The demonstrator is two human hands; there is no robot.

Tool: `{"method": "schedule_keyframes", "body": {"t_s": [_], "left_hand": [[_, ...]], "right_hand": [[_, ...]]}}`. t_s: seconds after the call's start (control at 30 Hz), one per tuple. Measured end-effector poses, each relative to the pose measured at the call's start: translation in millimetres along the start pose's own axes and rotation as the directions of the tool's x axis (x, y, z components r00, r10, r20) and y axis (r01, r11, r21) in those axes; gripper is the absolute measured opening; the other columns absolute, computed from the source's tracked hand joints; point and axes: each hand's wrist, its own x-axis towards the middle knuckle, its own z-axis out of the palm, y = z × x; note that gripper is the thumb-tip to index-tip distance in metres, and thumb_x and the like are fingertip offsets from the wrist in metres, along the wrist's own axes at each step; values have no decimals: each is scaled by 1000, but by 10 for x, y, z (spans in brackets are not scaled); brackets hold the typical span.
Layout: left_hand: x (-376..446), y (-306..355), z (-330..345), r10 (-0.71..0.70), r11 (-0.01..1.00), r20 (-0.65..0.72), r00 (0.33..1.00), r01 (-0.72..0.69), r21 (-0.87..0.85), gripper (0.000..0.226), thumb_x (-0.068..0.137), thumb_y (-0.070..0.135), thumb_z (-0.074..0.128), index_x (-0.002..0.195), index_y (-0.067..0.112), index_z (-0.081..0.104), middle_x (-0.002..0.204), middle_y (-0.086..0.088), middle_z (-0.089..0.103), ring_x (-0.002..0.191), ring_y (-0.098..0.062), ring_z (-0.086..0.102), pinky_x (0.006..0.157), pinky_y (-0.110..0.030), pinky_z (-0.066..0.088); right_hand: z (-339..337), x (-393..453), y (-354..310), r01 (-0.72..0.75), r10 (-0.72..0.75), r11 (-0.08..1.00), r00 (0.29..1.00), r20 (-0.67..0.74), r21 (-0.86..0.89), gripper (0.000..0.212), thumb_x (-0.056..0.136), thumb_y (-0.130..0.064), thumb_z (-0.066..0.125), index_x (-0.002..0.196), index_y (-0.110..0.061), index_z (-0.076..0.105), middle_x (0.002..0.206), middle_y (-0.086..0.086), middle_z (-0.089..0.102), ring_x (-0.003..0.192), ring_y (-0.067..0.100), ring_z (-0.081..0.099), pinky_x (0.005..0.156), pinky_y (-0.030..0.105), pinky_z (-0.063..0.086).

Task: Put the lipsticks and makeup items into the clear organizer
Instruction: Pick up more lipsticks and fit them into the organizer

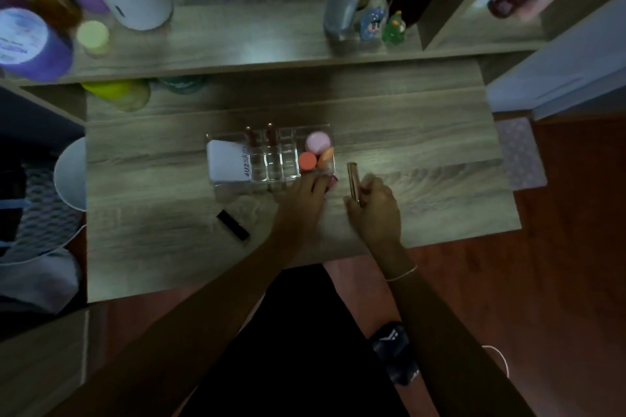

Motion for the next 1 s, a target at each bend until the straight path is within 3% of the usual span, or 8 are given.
{"method": "schedule_keyframes", "body": {"t_s": [0.07,0.2,0.37,0.5,0.63,0.77,0.87,1.0], "left_hand": [[1,-40,72,12,1000,13,1000,-12,12,33,93,15,49,124,6,54,118,-21,59,103,-37,56,87,-46,46],[-30,-20,58,-55,998,-50,997,53,-44,35,94,48,38,111,28,61,115,1,64,109,-17,56,99,-39,45],[-142,80,-189,-97,975,-114,989,71,-210,30,91,11,55,121,12,54,110,-16,54,95,-29,55,81,-39,48],[-168,-10,-526,-276,906,-191,942,188,-380,21,93,7,53,114,7,52,112,-13,50,92,-17,51,75,-28,44],[-169,-164,-795,-322,891,-348,880,158,-425,15,94,3,51,108,-3,54,108,-21,54,92,-27,56,76,-34,48],[-138,-262,-957,-367,874,-437,821,144,-464,11,89,-2,58,100,-6,57,97,-10,52,85,-29,58,74,-41,54],[-123,-300,-974,-412,858,-416,811,191,-477,11,89,-1,59,99,-5,58,98,-18,56,86,-32,59,72,-47,54],[-143,-329,-907,-401,879,-403,823,221,-423,13,89,0,60,101,-5,60,101,-21,61,88,-28,60,71,-27,48]], "right_hand": [[15,1,6,-6,7,1000,1000,-17,25,30,79,-21,73,98,-9,54,101,14,64,101,33,59,81,38,46],[-24,33,2,-46,47,996,999,-13,82,24,84,-26,68,96,-8,56,94,15,68,94,36,63,78,39,47],[-235,72,-149,-7,17,995,995,-95,103,26,89,-33,60,99,-10,55,87,15,73,86,38,67,69,33,44],[-445,138,-422,86,-57,978,987,-151,192,12,88,-28,62,92,-17,61,84,5,73,81,29,69,71,32,48],[-546,225,-731,207,-175,964,966,-189,168,13,85,-26,69,92,-16,68,85,5,74,80,24,68,69,27,45],[-537,306,-1007,295,-283,945,954,-100,142,20,80,-24,72,97,-14,72,93,4,75,85,19,68,73,26,47],[-453,344,-1160,338,-336,937,941,-33,91,27,77,-23,73,102,-14,72,100,4,74,90,17,67,79,25,48],[-315,382,-1279,374,-374,927,927,39,-2,24,79,-20,73,102,-17,71,104,5,74,95,20,67,84,30,51]]}}
